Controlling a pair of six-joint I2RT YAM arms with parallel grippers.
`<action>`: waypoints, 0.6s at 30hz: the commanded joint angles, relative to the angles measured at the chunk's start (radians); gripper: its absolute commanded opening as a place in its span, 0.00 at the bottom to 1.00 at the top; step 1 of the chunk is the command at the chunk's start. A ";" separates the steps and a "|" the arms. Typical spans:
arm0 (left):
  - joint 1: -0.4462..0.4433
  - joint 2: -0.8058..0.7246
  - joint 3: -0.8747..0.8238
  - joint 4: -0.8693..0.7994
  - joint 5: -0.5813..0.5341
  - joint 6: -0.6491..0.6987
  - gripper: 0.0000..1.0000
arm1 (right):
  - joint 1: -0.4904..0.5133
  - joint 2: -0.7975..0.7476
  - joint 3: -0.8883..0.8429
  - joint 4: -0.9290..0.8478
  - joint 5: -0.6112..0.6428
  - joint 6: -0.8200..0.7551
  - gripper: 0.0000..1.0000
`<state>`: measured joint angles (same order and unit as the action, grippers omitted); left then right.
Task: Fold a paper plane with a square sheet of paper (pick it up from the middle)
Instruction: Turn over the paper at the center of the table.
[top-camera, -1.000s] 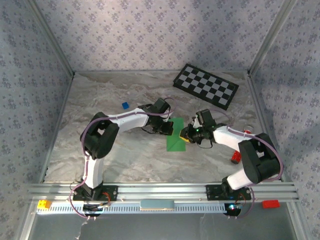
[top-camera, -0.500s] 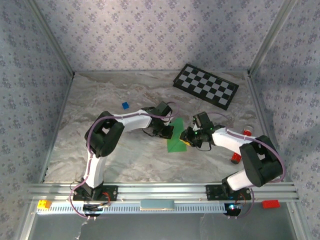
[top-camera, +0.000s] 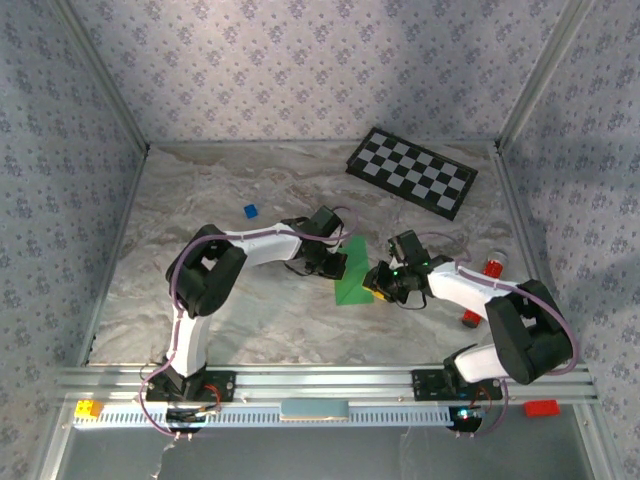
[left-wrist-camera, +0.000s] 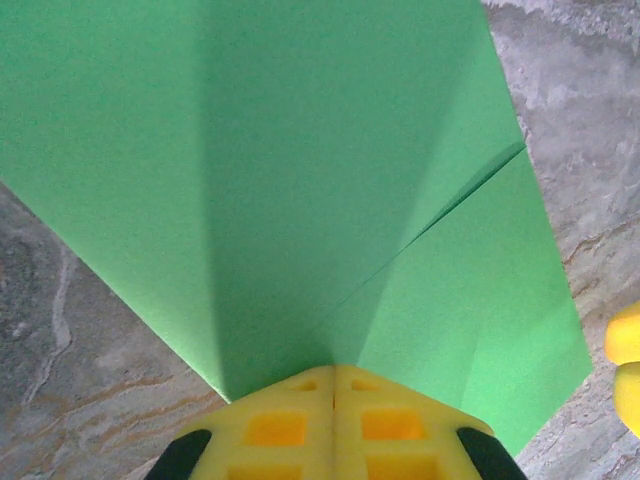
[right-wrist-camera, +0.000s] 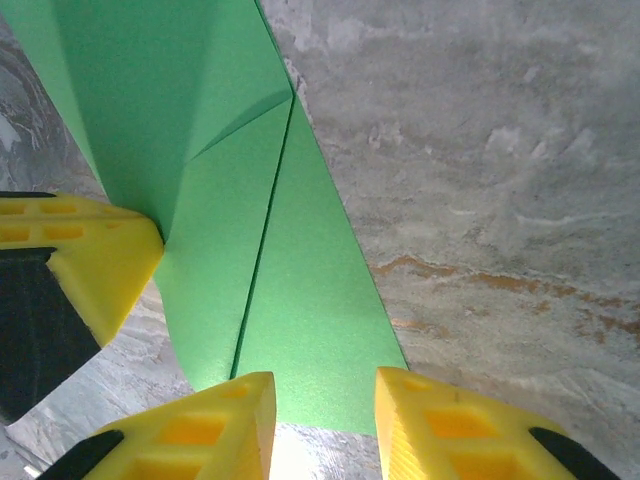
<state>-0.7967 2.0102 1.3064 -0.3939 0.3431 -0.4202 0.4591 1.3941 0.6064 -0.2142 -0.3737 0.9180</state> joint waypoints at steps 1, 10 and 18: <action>-0.016 0.008 -0.042 -0.070 -0.041 -0.005 0.01 | 0.007 0.008 -0.005 -0.025 -0.008 0.000 0.32; -0.016 0.005 -0.048 -0.059 -0.044 -0.021 0.01 | 0.004 0.038 -0.003 -0.020 -0.017 0.014 0.32; -0.016 0.005 -0.053 -0.044 -0.037 -0.028 0.00 | 0.005 0.079 -0.010 0.038 -0.030 0.025 0.34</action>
<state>-0.8005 2.0022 1.2900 -0.3706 0.3321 -0.4389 0.4606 1.4433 0.6029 -0.1944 -0.3916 0.9287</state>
